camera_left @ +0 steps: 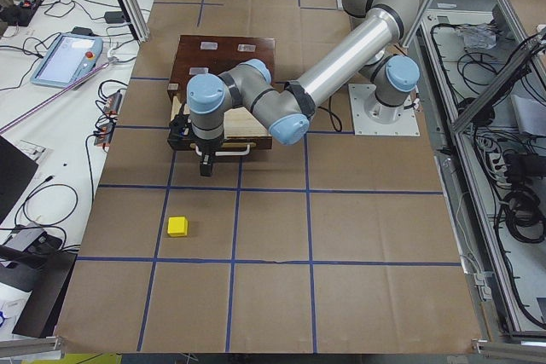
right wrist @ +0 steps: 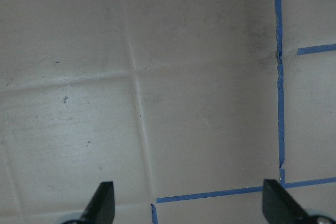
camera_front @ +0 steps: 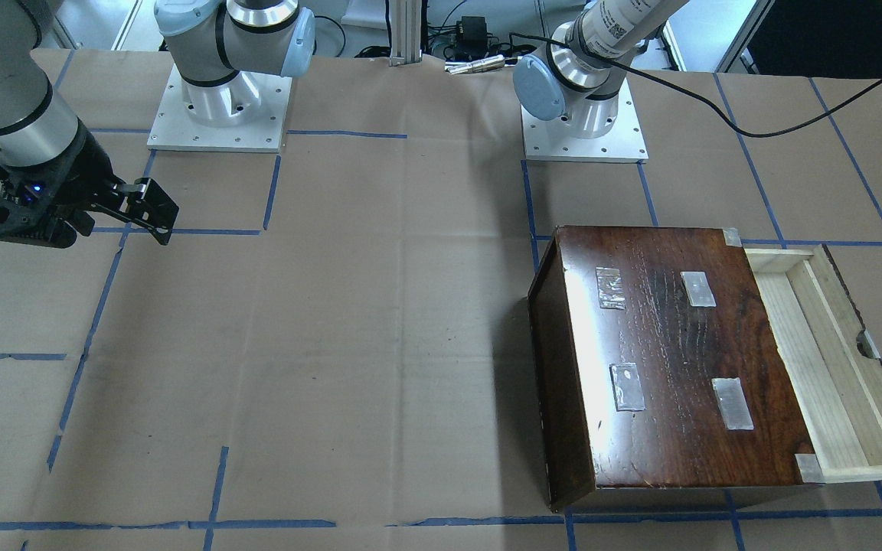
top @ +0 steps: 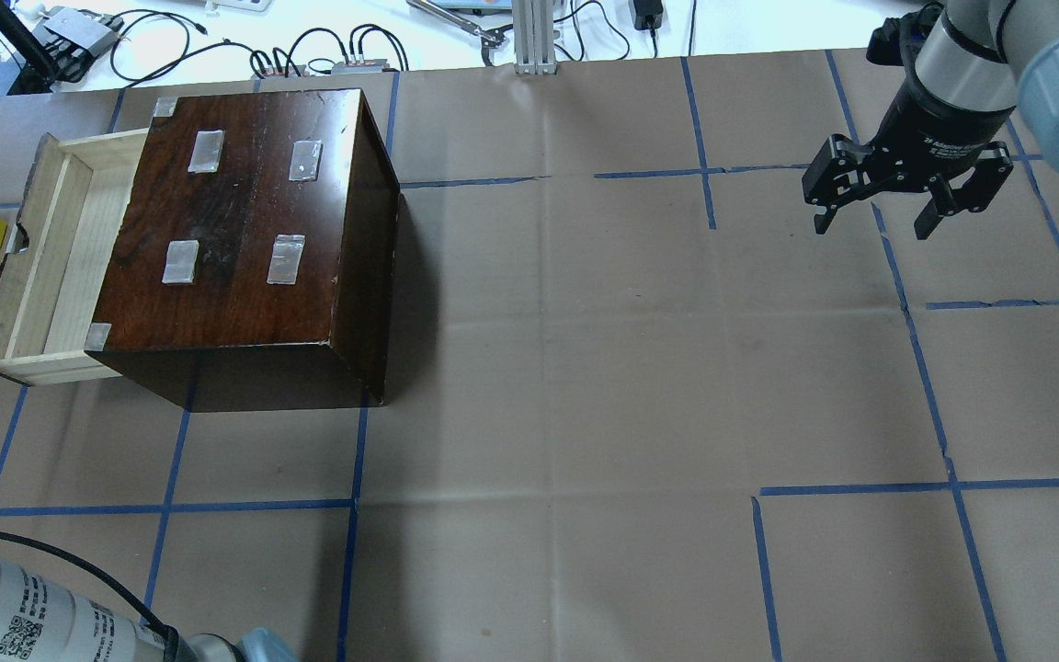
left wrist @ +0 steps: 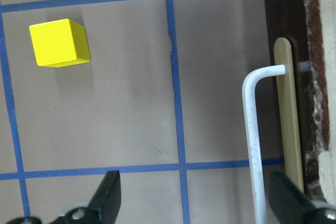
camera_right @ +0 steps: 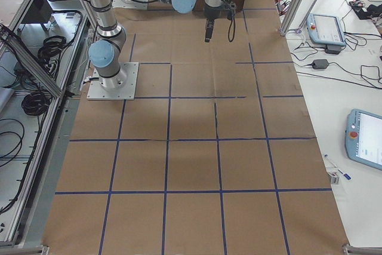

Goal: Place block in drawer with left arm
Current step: 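Release the handle and move the left gripper over the yellow cube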

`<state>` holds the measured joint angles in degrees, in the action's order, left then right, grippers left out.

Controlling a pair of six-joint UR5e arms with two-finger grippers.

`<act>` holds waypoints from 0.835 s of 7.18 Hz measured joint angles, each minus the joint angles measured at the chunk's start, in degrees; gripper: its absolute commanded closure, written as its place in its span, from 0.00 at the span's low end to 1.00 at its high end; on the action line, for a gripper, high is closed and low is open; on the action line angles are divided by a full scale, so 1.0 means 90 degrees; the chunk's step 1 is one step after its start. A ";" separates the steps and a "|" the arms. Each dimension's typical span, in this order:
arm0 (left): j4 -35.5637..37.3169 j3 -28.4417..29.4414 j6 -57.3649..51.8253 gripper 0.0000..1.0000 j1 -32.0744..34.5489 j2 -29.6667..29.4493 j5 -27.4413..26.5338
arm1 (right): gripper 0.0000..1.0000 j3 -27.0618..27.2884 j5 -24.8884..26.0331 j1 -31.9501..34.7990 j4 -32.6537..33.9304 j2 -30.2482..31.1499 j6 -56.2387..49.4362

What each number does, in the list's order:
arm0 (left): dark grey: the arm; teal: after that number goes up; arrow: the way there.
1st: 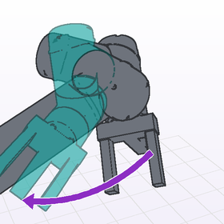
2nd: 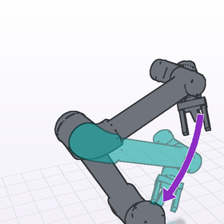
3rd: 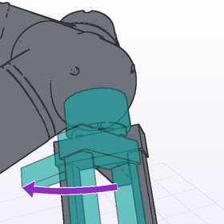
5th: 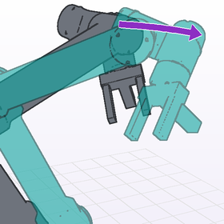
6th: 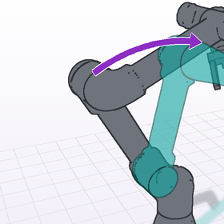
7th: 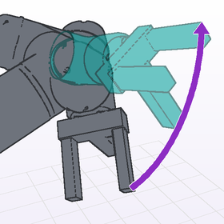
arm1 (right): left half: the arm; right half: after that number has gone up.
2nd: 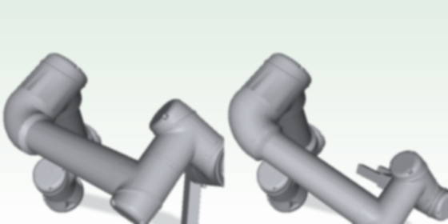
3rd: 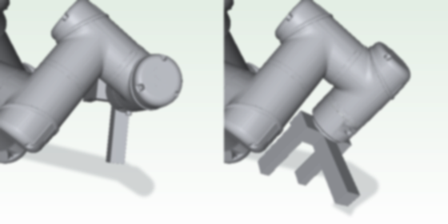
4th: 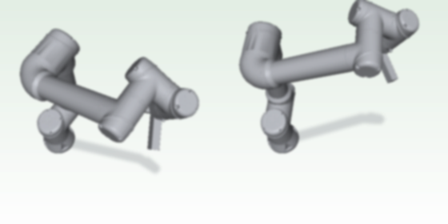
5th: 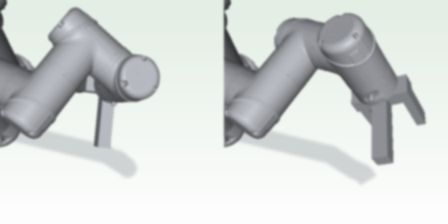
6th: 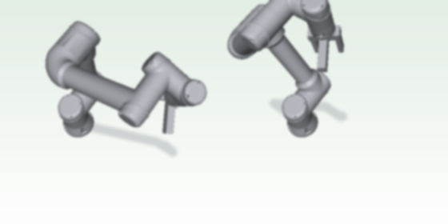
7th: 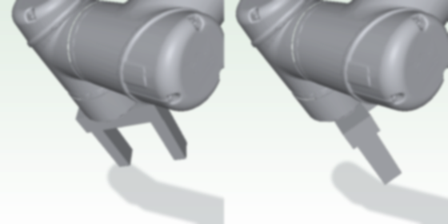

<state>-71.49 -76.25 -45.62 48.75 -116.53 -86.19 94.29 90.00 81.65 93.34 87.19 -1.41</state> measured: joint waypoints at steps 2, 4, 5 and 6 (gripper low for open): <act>-0.0075 0.0509 0.0000 0.02 -0.0008 -0.0344 0.0031 | 0.00 -0.0001 0.0000 0.0000 0.0000 0.0000 0.0000; -0.0484 0.1484 0.0000 0.02 -0.0021 -0.1017 0.0054 | 0.00 0.0001 0.0000 0.0000 0.0000 0.0000 0.0000; -0.0833 0.2187 -0.0002 0.02 -0.0027 -0.1444 0.0060 | 0.00 0.0001 0.0000 0.0000 0.0000 0.0000 0.0000; -0.1140 0.2924 -0.0011 0.02 -0.0048 -0.1920 0.0068 | 0.00 0.0001 0.0000 0.0000 0.0000 0.0000 0.0000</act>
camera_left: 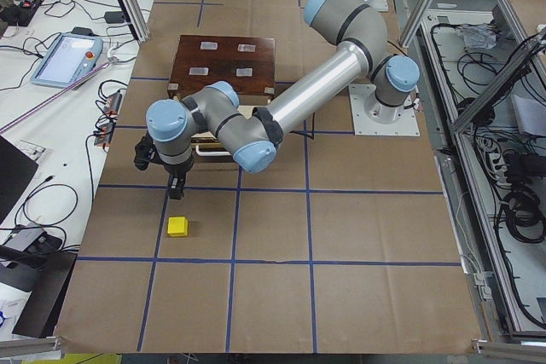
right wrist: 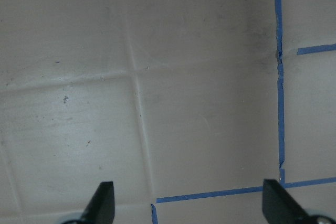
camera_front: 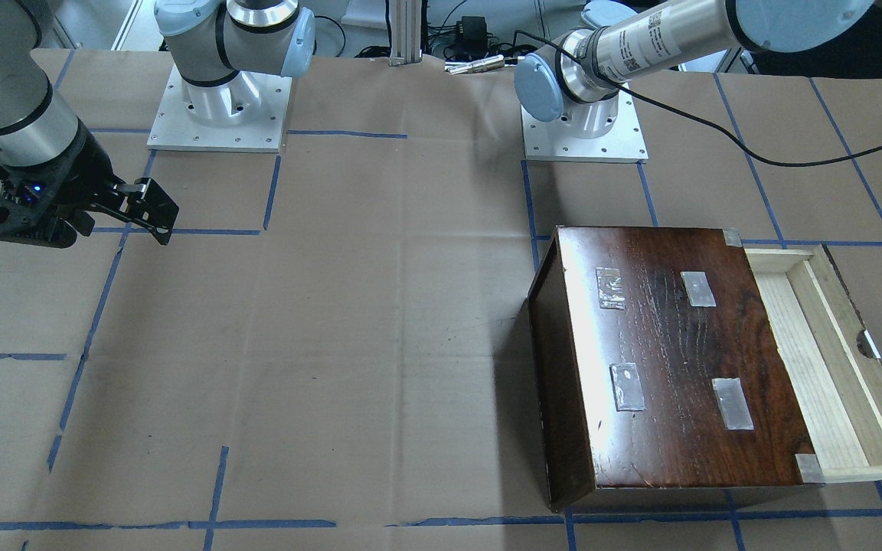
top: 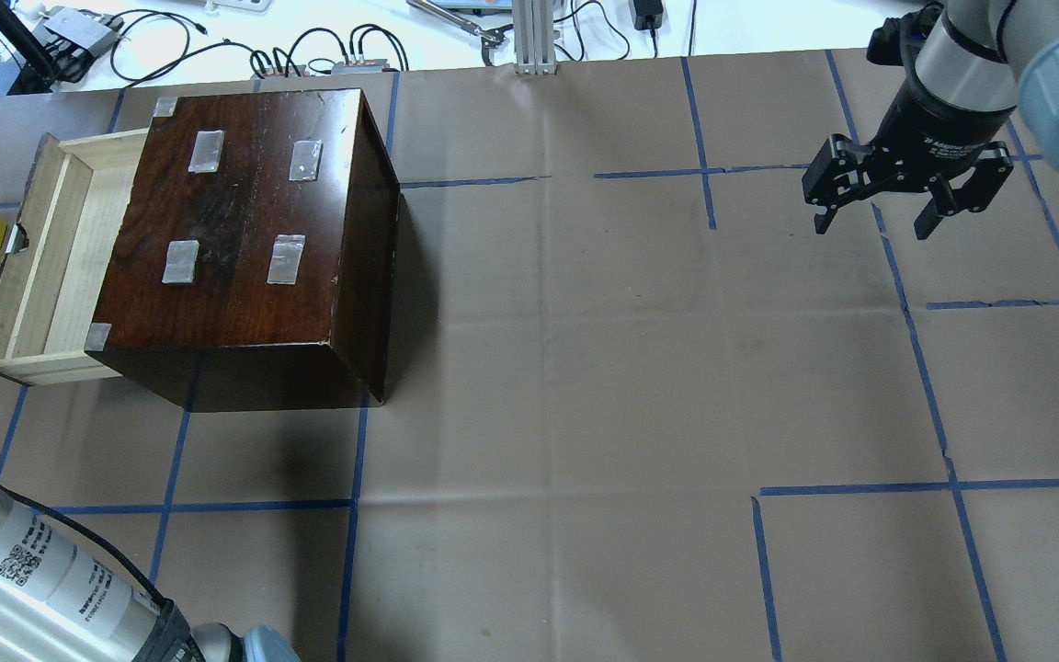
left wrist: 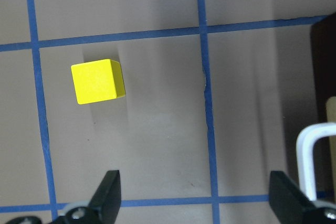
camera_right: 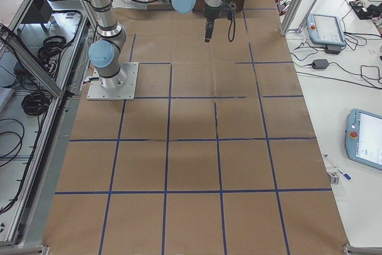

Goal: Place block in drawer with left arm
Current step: 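Release the handle and move the left gripper over the yellow cube, then lower the left gripper and grasp the yellow cube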

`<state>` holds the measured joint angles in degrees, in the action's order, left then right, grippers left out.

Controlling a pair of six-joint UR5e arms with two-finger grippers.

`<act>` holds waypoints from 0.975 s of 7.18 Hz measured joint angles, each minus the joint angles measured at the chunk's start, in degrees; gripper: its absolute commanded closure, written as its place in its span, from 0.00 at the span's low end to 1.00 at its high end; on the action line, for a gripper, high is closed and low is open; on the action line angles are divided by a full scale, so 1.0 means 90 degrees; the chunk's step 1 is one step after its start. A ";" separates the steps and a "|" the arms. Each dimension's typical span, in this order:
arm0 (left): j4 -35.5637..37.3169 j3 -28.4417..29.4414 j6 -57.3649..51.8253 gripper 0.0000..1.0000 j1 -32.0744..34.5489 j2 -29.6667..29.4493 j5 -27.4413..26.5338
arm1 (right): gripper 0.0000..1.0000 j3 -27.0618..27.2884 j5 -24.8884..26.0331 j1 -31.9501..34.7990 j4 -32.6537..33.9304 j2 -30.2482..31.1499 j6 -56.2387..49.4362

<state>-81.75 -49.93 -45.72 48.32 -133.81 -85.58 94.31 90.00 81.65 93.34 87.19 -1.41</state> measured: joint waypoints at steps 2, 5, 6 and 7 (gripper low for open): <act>-0.0431 0.1218 -0.0054 0.02 -0.0151 -0.0870 0.0267 | 0.00 0.0000 0.0000 0.0000 0.0000 0.0000 0.0000; -0.0712 0.2190 -0.0196 0.02 -0.0306 -0.1676 0.0452 | 0.00 -0.0003 0.0000 0.0000 0.0000 0.0000 0.0000; -0.0708 0.2258 -0.0201 0.02 -0.0302 -0.1814 0.0442 | 0.00 -0.0002 0.0000 0.0000 0.0000 0.0000 0.0000; -0.0678 0.2282 -0.0201 0.02 -0.0299 -0.1946 0.0433 | 0.00 -0.0002 0.0000 0.0000 0.0000 0.0000 0.0000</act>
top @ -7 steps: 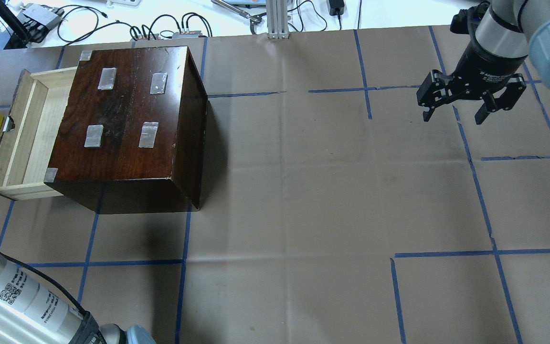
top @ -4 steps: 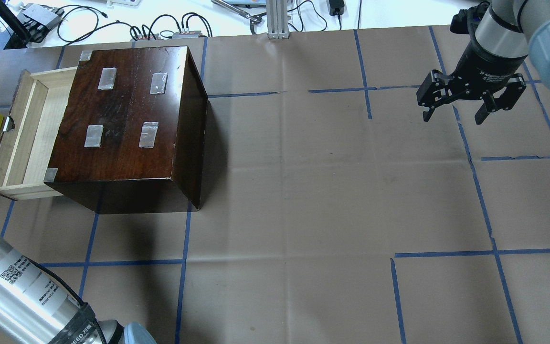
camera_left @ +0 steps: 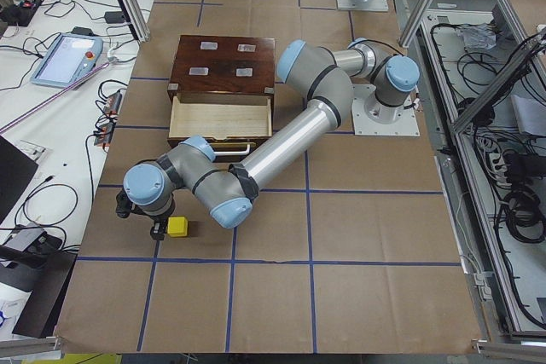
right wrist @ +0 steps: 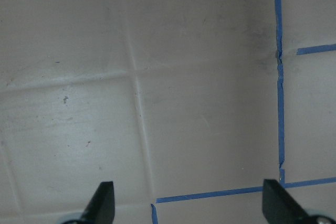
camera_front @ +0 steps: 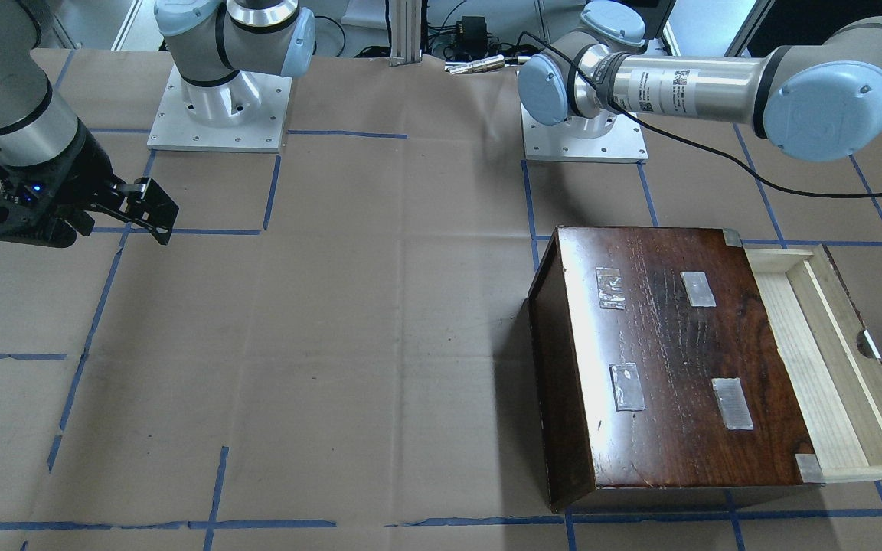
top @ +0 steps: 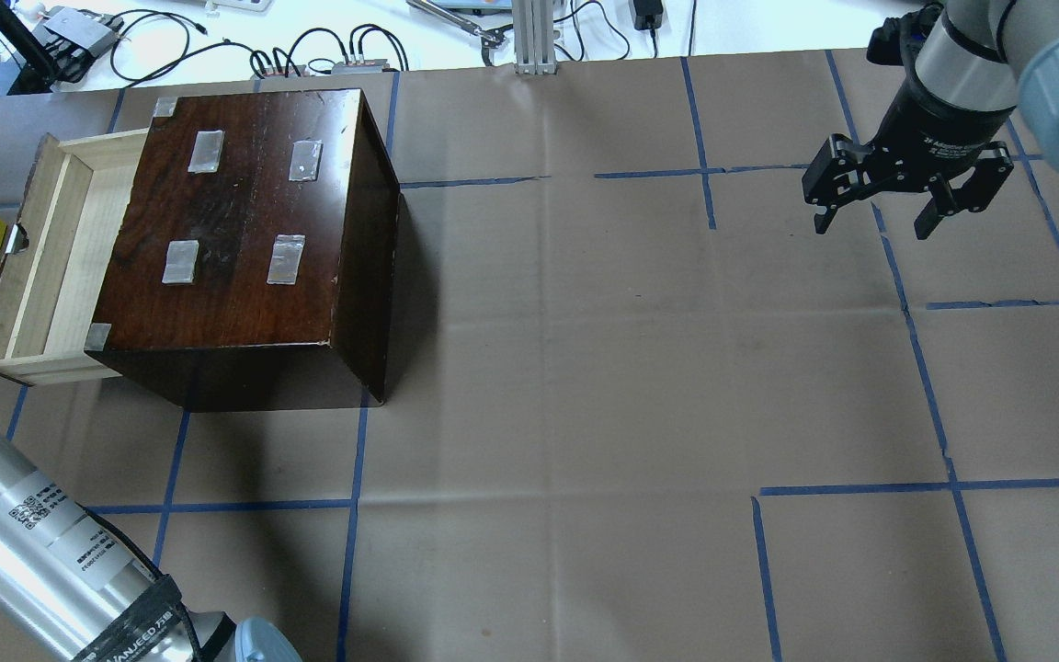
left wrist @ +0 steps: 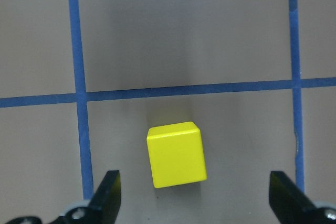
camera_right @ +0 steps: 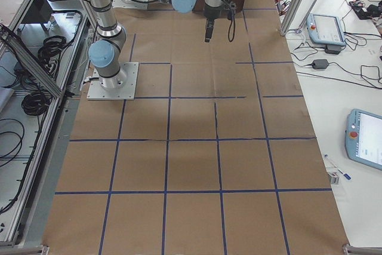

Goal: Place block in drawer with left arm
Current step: 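Lower the left gripper and grasp the yellow cube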

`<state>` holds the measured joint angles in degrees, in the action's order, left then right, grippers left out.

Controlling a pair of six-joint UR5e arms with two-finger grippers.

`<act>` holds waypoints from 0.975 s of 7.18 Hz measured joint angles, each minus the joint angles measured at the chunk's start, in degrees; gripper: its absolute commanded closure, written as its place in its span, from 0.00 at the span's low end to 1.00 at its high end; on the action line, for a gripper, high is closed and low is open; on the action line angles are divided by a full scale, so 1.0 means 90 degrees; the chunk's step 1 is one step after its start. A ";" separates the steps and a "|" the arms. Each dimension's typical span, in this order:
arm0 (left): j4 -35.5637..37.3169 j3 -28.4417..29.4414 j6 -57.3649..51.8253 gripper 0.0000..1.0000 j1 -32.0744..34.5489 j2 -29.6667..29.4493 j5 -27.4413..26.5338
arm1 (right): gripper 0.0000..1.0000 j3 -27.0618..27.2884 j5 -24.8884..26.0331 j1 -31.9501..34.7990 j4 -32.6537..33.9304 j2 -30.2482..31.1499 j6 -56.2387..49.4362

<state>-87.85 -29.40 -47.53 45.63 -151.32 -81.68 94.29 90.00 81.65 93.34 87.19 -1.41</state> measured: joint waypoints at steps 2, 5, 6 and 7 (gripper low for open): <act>0.0050 0.0008 0.0008 0.02 -0.0001 -0.0186 -0.0006 | 0.00 0.0000 0.0000 0.0000 0.0000 0.0000 0.0000; 0.0134 0.0009 0.0017 0.07 -0.0006 -0.0474 -0.0013 | 0.00 0.0000 0.0000 0.0000 0.0000 0.0000 0.0000; 0.0139 0.0008 0.0017 0.26 -0.0009 -0.0548 -0.0015 | 0.00 0.0001 0.0000 0.0000 0.0000 0.0000 0.0000; 0.0142 0.0011 0.0017 0.39 -0.0011 -0.0586 -0.0016 | 0.00 0.0002 0.0000 0.0000 0.0000 0.0000 0.0000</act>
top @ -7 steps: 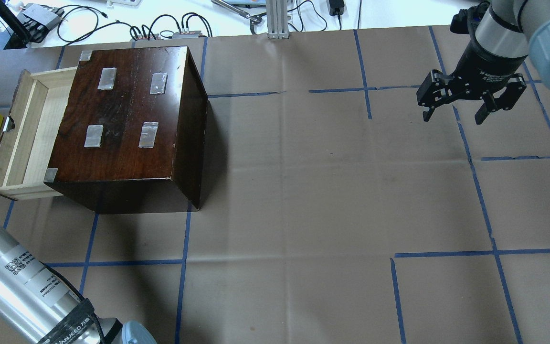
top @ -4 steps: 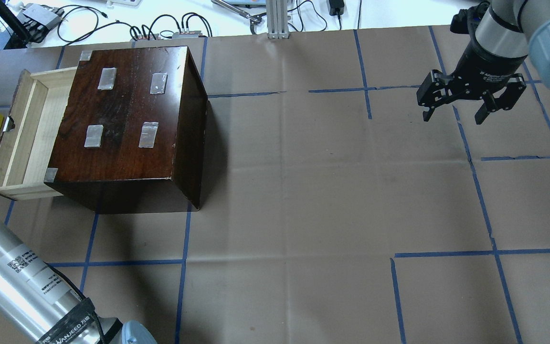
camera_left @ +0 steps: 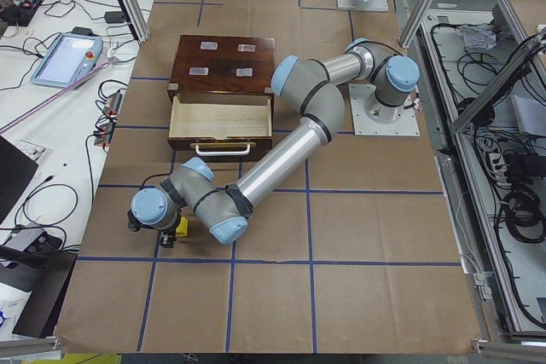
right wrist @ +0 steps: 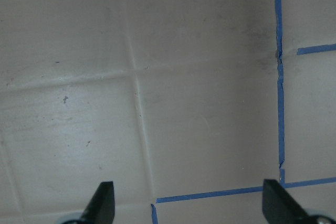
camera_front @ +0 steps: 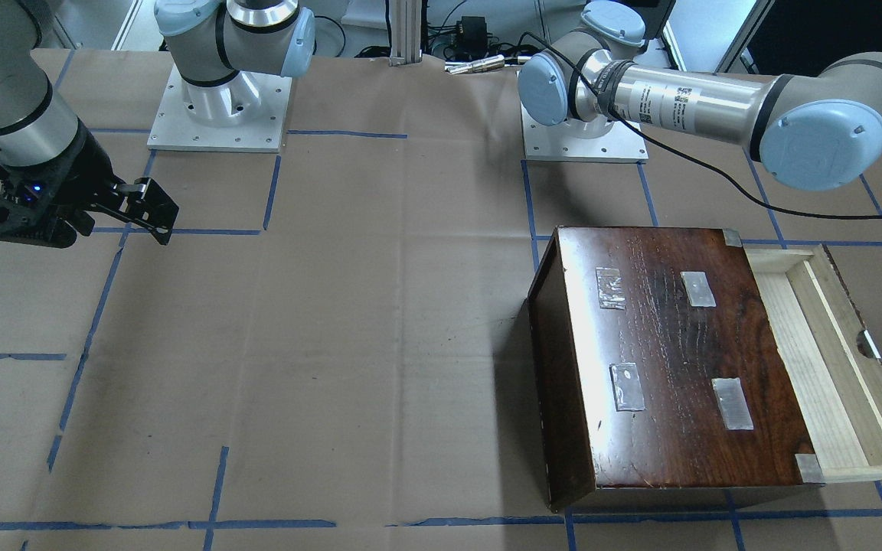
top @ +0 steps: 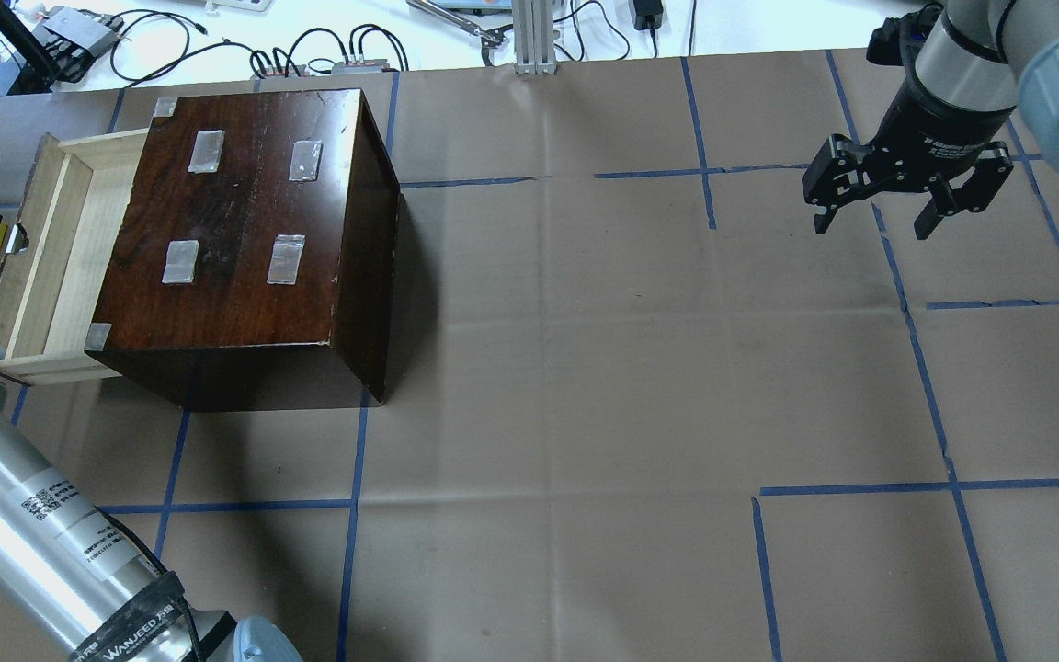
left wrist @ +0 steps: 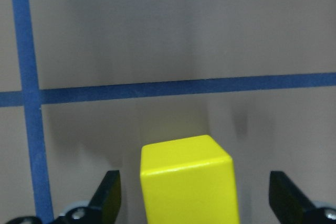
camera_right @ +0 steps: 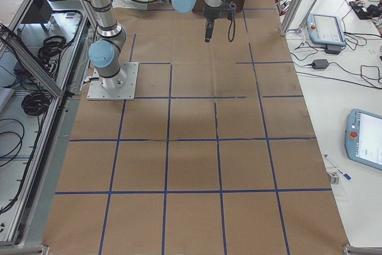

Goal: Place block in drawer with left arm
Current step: 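Lower the left gripper and grasp the yellow cube, then lift the yellow cube and carry it over the open drawer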

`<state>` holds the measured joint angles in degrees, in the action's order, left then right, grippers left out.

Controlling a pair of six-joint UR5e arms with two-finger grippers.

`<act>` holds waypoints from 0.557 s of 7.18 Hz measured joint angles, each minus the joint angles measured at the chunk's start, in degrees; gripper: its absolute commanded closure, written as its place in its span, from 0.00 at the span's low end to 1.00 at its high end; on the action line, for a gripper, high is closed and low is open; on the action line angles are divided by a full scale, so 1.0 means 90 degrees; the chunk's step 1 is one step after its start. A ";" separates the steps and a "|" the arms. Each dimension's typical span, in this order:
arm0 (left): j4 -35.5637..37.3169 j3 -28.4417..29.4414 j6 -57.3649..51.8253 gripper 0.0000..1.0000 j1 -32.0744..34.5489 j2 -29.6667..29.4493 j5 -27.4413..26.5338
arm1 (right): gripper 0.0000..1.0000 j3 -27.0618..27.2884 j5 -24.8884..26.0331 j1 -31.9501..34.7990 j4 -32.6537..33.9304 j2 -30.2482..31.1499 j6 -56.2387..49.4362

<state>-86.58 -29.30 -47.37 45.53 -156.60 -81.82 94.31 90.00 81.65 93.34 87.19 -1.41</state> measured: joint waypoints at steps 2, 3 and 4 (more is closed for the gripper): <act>0.0001 0.0009 0.0000 0.51 0.0001 -0.0004 0.0002 | 0.00 -0.0002 0.0000 0.0000 0.0000 0.0000 0.0000; 0.0000 0.0011 0.0000 0.51 0.0002 0.0022 0.0006 | 0.00 -0.0003 0.0000 0.0000 0.0000 0.0000 0.0000; -0.0016 0.0013 -0.0002 0.51 0.0000 0.0103 0.0006 | 0.00 -0.0004 0.0000 0.0000 0.0000 0.0000 0.0000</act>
<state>-86.72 -29.19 -47.39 45.53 -155.67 -81.77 94.27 90.00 81.65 93.34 87.19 -1.41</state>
